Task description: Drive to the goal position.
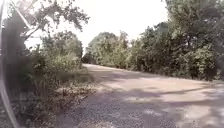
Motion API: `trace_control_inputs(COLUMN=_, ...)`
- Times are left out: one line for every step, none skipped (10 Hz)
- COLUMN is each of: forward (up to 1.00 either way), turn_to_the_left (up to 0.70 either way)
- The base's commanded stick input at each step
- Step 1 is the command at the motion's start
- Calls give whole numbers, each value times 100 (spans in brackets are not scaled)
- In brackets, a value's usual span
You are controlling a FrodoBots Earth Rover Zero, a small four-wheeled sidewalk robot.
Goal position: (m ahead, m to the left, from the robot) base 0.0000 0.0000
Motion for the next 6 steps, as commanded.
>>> trace_control_inputs(forward=5, turn_to_the_left=0)
trace_control_inputs(forward=5, turn_to_the_left=0)
trace_control_inputs(forward=5, turn_to_the_left=0)
trace_control_inputs(forward=5, turn_to_the_left=0)
trace_control_inputs(forward=5, turn_to_the_left=0)
trace_control_inputs(forward=6, turn_to_the_left=0)
